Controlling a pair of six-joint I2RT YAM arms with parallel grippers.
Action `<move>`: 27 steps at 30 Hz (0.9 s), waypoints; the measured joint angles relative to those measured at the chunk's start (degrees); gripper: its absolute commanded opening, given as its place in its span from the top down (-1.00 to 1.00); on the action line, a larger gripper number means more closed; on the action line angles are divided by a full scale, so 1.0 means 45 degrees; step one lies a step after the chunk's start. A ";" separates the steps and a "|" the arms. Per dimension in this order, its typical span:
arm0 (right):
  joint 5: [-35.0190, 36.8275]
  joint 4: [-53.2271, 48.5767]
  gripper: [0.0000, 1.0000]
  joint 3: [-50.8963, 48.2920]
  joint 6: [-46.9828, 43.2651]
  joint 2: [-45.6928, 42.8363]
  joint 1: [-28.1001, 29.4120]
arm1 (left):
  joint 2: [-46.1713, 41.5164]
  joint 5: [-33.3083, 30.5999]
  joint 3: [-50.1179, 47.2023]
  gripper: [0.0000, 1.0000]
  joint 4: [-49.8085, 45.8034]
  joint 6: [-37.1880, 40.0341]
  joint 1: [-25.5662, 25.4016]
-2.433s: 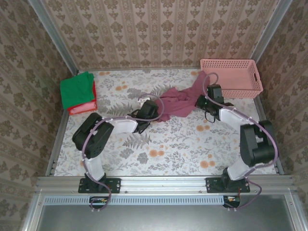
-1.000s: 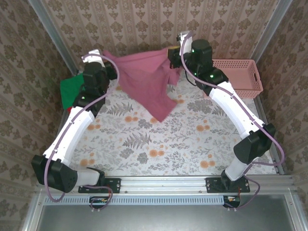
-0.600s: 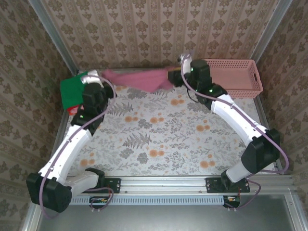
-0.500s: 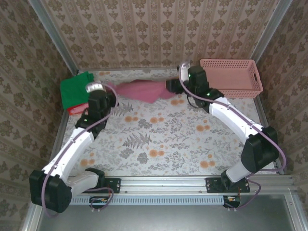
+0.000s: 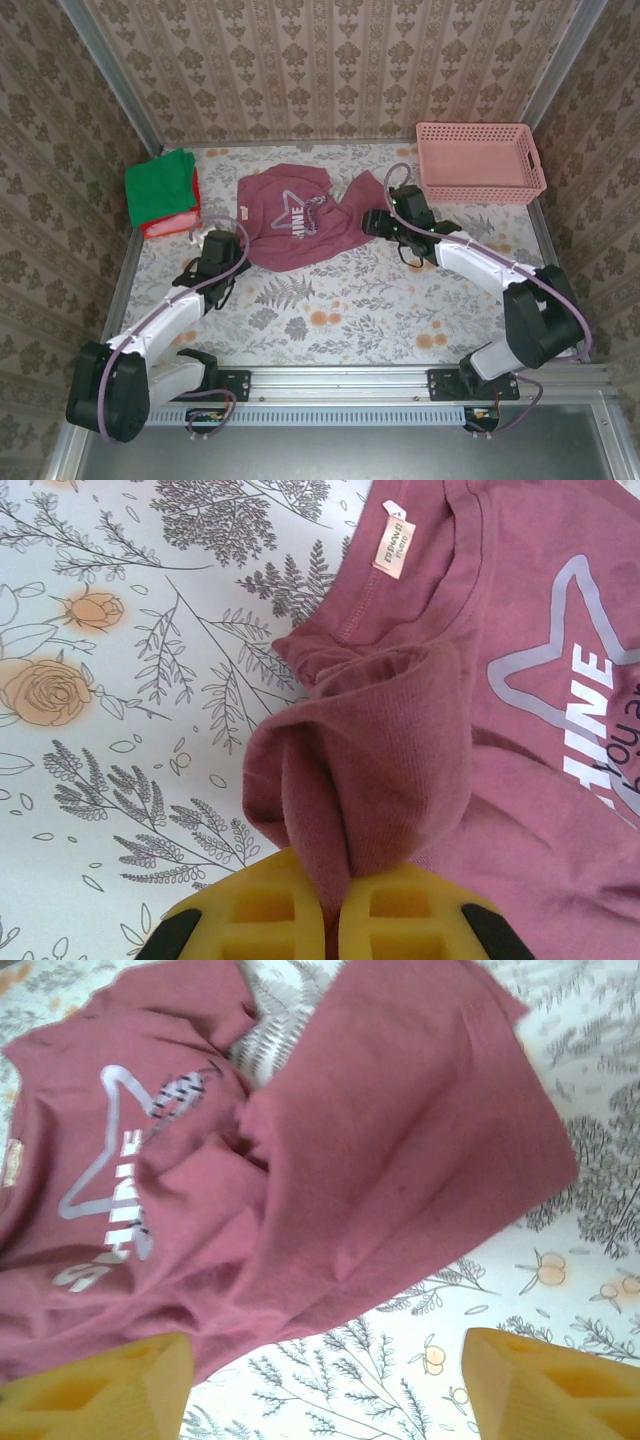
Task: Fold and stack the t-shirts
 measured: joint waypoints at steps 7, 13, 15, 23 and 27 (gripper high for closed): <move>0.0015 0.0534 -0.03 0.0476 0.0986 0.2526 -0.0840 | -0.0053 -0.0204 -0.0131 1.00 0.0024 0.0005 0.0253; -0.0515 0.0432 -0.28 0.2977 0.0661 0.4760 -0.0942 | -0.0049 -0.0272 -0.0359 1.00 0.0073 0.0005 0.0379; -0.0636 0.0398 -0.31 0.3648 0.0486 0.5129 -0.0816 | -0.0049 -0.0272 -0.0403 1.00 0.0083 0.0005 0.0423; -0.0874 0.0049 0.78 0.5270 0.0209 0.6591 -0.0695 | -0.0053 -0.0272 -0.0408 1.00 0.0131 0.0010 0.0437; -0.0923 -0.0223 1.00 0.5197 0.0092 0.6518 -0.0782 | -0.0272 -0.0272 -0.0486 1.00 0.0131 0.0015 0.0452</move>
